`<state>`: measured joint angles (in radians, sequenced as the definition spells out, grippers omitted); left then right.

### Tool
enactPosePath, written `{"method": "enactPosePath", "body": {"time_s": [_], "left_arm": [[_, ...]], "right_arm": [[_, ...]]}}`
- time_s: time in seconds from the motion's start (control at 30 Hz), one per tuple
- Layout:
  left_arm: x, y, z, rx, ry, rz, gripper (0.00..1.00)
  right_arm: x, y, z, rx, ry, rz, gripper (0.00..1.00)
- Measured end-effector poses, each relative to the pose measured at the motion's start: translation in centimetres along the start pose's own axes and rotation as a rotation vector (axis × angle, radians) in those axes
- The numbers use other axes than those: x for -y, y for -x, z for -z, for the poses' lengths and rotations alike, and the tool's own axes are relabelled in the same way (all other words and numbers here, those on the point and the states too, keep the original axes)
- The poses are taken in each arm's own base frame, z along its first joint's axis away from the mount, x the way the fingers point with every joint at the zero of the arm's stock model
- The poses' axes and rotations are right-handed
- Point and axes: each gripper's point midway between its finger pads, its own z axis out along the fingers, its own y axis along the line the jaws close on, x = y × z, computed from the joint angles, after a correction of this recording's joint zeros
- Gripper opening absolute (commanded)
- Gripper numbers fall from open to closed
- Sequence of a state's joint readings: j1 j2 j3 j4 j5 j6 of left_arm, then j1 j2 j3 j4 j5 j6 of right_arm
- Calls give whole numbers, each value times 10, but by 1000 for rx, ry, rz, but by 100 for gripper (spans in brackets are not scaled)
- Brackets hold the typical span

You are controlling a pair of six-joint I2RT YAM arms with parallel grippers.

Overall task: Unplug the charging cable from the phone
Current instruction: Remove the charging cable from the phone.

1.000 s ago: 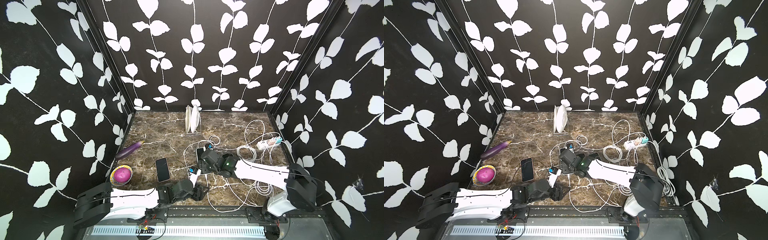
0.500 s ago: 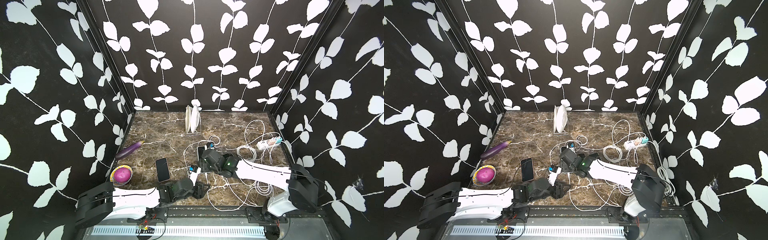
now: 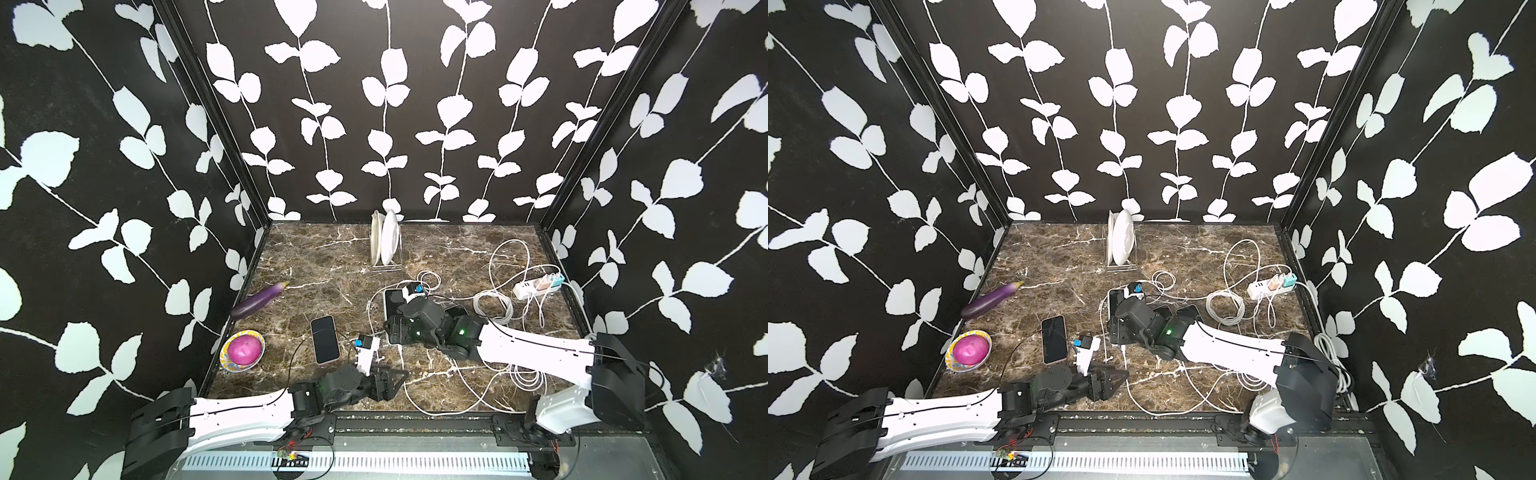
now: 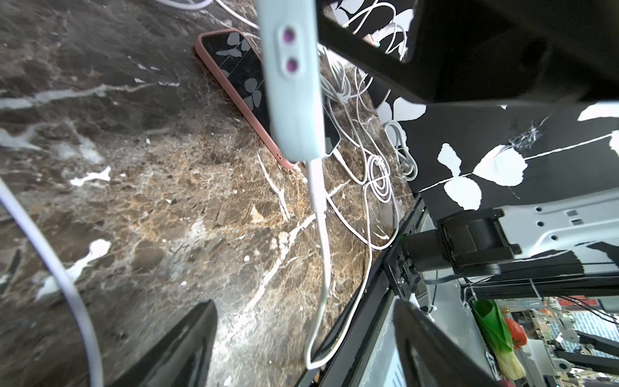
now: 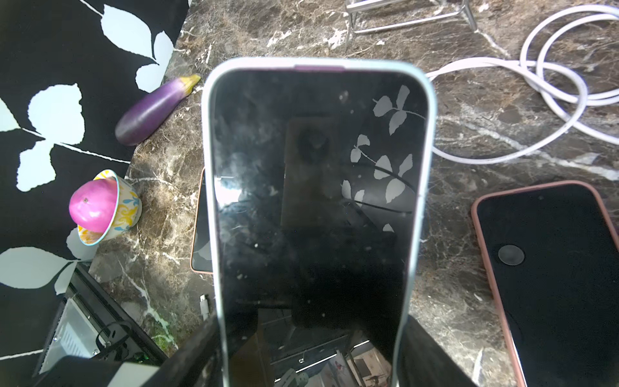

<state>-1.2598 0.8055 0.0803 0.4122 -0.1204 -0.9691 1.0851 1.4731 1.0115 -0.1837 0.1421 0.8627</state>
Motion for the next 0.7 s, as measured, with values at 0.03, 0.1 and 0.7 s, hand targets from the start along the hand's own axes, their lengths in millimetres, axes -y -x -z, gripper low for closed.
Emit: {"method": "enactPosePath", "body": {"time_s": [0.03,0.1,0.7], "left_arm": [[-1,-1,-2,-3,6,-2,68],[-4,-3,-7,-12,21,-1,54],[10,3,-15,-13,-9,2,0]], "right_arm": [[0,0,0,1,2,-2,0],[-2,2,0,6,7,-7,0],[11,32,13,53,-44,-49,0]]}}
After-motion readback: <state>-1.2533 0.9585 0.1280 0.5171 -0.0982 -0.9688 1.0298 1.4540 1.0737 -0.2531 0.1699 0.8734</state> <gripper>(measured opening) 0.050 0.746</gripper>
